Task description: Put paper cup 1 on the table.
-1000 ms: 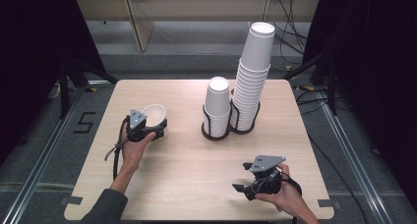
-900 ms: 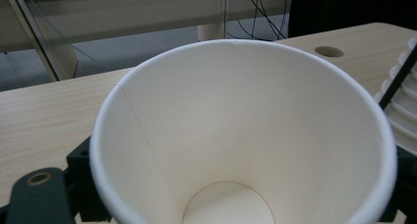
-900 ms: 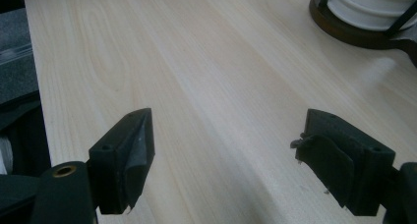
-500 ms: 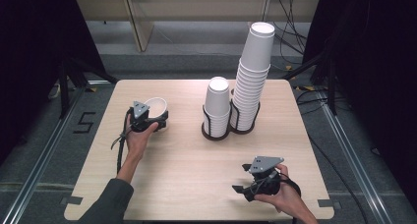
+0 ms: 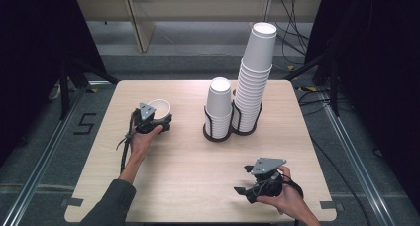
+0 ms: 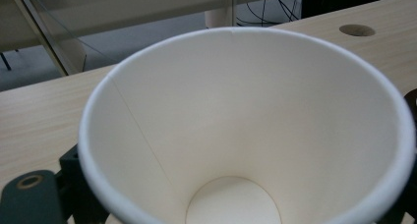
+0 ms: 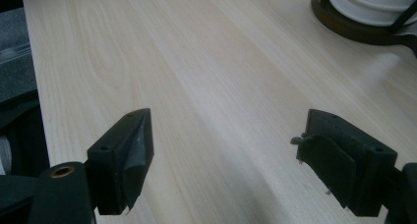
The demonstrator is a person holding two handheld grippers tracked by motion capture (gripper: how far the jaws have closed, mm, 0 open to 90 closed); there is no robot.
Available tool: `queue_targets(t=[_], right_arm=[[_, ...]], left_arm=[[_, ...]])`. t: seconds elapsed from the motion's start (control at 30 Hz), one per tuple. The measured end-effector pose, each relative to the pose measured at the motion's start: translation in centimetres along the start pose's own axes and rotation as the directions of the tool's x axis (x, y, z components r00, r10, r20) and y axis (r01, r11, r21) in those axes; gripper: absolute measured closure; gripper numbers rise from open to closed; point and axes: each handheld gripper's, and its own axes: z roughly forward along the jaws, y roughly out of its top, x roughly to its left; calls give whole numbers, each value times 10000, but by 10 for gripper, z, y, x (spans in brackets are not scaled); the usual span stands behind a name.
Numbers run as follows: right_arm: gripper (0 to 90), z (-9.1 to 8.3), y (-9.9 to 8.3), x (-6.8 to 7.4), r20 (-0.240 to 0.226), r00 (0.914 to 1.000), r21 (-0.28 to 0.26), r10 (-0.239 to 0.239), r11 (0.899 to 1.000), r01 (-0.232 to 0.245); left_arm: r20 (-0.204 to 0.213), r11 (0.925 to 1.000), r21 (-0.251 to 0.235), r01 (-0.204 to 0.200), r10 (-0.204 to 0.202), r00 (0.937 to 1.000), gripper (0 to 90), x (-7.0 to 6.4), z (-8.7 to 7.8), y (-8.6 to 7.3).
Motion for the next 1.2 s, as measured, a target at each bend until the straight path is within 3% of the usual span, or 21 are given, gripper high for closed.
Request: queue_targets(t=[0.03, 0.07, 0.2, 0.27, 0.43, 0.57, 0.73, 1.2], right_arm=[[207, 0, 0, -1, 6, 10000, -78, -82, 9999, 82], [207, -1, 0, 0, -35, 9999, -23, 162, 9999, -162], [206, -1, -1, -1, 6, 10000, -8, 89, 10000, -89], [203, 0, -1, -1, 32, 10000, 10, 39, 10000, -39], [203, 0, -2, -1, 32, 10000, 14, -12, 10000, 12], [202, 0, -2, 1, -5, 9998, 87, 179, 9998, -179], [202, 0, -3, 1, -29, 9997, 164, 250, 9996, -249], [201, -3, -6, -2, 85, 9999, 54, 60, 10000, -60]], left_arm=[[26, 10000, -5, 95, -95, 10000, 104, 0, 0, -1], [64, 10000, 7, 87, -87, 9999, 111, 1, 0, -2], [-13, 9996, 175, -238, 239, 9997, 116, 2, -2, -3], [98, 9998, 185, -32, 30, 9999, 115, 3, -3, -4], [-55, 9988, 422, -252, 254, 9997, 130, 3, -3, -10], [89, 9990, 436, -123, 119, 9999, 134, 5, -5, -11], [174, 9952, 912, -351, 336, 9993, 145, 8, -5, -17], [427, 9962, 751, -436, 405, 9983, 146, 14, -21, -22]])
